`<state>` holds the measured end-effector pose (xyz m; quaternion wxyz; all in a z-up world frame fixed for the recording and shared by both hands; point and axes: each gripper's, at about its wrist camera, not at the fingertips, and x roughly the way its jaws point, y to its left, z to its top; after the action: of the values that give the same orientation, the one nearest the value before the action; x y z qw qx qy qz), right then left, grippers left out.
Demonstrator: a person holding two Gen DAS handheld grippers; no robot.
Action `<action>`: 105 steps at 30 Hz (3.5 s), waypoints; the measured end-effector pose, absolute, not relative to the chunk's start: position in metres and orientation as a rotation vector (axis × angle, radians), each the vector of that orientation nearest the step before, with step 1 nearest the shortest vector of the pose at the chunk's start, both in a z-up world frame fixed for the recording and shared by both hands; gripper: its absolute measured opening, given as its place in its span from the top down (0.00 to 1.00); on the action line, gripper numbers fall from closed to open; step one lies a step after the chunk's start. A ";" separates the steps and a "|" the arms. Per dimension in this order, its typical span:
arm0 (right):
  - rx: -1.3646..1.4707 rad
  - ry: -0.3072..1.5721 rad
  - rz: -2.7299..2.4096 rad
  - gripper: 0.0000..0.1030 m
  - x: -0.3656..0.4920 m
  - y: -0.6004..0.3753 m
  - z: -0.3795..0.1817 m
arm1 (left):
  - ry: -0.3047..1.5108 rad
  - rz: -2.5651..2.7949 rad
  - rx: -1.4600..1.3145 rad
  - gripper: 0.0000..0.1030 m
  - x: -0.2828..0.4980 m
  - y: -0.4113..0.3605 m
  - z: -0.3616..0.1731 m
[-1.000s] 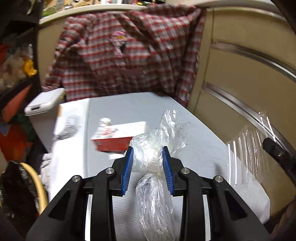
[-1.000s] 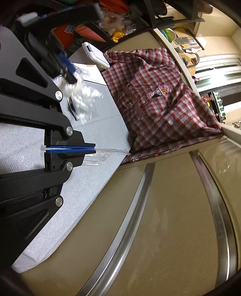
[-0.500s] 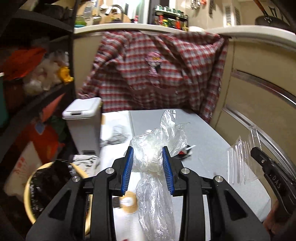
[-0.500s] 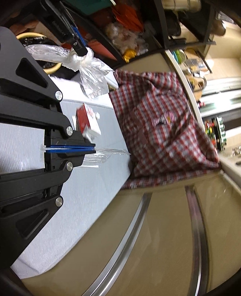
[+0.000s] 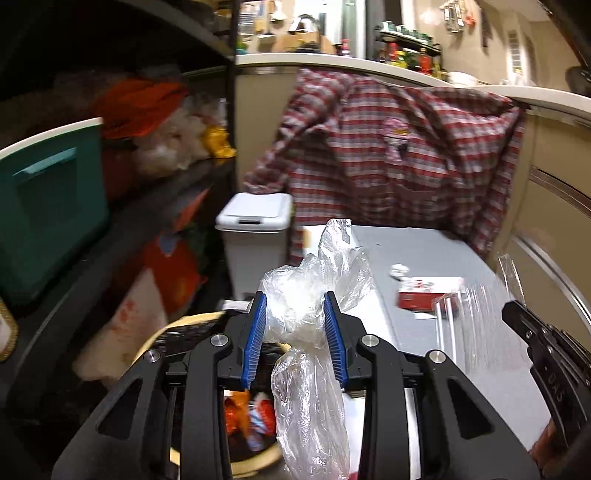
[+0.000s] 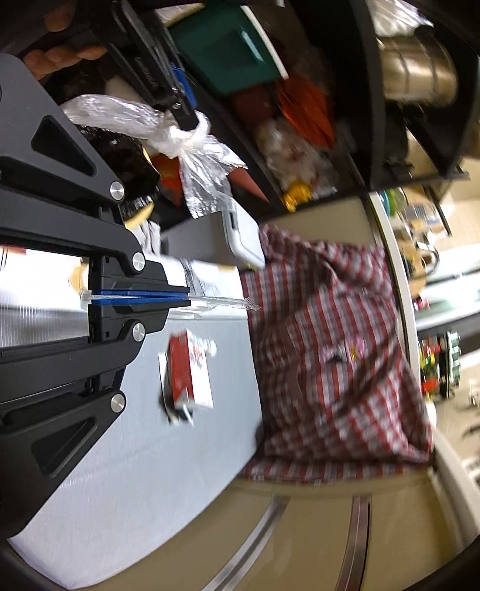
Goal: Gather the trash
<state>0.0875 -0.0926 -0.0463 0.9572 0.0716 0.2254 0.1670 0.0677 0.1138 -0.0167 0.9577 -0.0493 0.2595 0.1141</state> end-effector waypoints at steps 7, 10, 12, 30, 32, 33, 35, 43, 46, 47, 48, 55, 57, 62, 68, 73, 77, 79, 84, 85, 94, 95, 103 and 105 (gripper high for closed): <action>0.090 0.475 0.405 0.99 0.087 -0.057 -0.050 | 0.519 0.303 -0.131 0.70 0.060 0.157 -0.017; 0.082 0.486 0.418 0.99 0.092 -0.046 -0.051 | 0.515 0.325 -0.141 0.70 0.060 0.170 -0.019; 0.078 0.492 0.427 0.99 0.095 -0.039 -0.052 | 0.518 0.335 -0.152 0.70 0.062 0.178 -0.022; 0.051 0.537 0.545 0.99 0.120 0.031 -0.063 | 0.541 0.371 -0.198 0.70 0.082 0.218 -0.042; 0.047 0.542 0.560 0.99 0.122 0.039 -0.066 | 0.550 0.370 -0.199 0.70 0.085 0.219 -0.045; 0.044 0.544 0.570 0.99 0.123 0.043 -0.067 | 0.554 0.368 -0.203 0.70 0.086 0.221 -0.046; 0.041 0.554 0.588 0.99 0.124 0.052 -0.071 | 0.568 0.364 -0.217 0.70 0.090 0.224 -0.049; 0.028 0.587 0.641 0.99 0.129 0.079 -0.085 | 0.613 0.390 -0.217 0.70 0.087 0.233 -0.059; 0.026 0.593 0.654 0.99 0.129 0.085 -0.088 | 0.628 0.399 -0.223 0.70 0.083 0.237 -0.064; 0.027 0.595 0.658 0.99 0.129 0.086 -0.089 | 0.632 0.403 -0.229 0.70 0.082 0.239 -0.065; 0.027 0.598 0.660 0.99 0.129 0.088 -0.089 | 0.633 0.406 -0.229 0.70 0.081 0.241 -0.066; 0.020 0.619 0.668 0.87 0.128 0.091 -0.093 | 0.641 0.461 -0.233 0.32 0.079 0.246 -0.068; 0.023 0.630 0.659 0.64 0.129 0.090 -0.094 | 0.633 0.477 -0.222 0.25 0.077 0.247 -0.067; 0.021 0.647 0.635 0.49 0.126 0.084 -0.097 | 0.643 0.512 -0.173 0.10 0.078 0.244 -0.066; 0.027 0.637 0.617 0.40 0.120 0.074 -0.085 | 0.616 0.498 -0.165 0.08 0.072 0.236 -0.057; 0.041 0.607 0.603 0.35 0.112 0.056 -0.072 | 0.572 0.466 -0.162 0.07 0.064 0.222 -0.046; 0.050 0.588 0.589 0.34 0.105 0.038 -0.061 | 0.531 0.440 -0.174 0.07 0.059 0.210 -0.037; 0.045 0.572 0.577 0.32 0.102 0.026 -0.057 | 0.515 0.425 -0.180 0.07 0.060 0.201 -0.034; 0.051 0.546 0.523 0.32 0.095 -0.014 -0.050 | 0.498 0.387 -0.167 0.07 0.067 0.176 -0.028; 0.055 0.546 0.512 0.32 0.094 -0.021 -0.050 | 0.494 0.383 -0.157 0.07 0.068 0.170 -0.026; 0.062 0.553 0.429 0.28 0.105 -0.081 -0.055 | 0.456 0.309 -0.112 0.07 0.071 0.122 -0.014; 0.054 0.549 0.418 0.27 0.109 -0.088 -0.056 | 0.453 0.301 -0.108 0.07 0.073 0.117 -0.015; 0.029 0.535 0.288 0.27 0.174 -0.142 -0.084 | 0.488 0.246 -0.100 0.07 0.105 0.092 -0.029; 0.012 0.546 0.273 0.27 0.195 -0.150 -0.090 | 0.495 0.237 -0.099 0.07 0.111 0.089 -0.032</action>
<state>0.1954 -0.1502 -0.0902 0.9538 0.0061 0.2688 0.1343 0.1110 0.0888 -0.0317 0.9613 -0.0487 0.2445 0.1168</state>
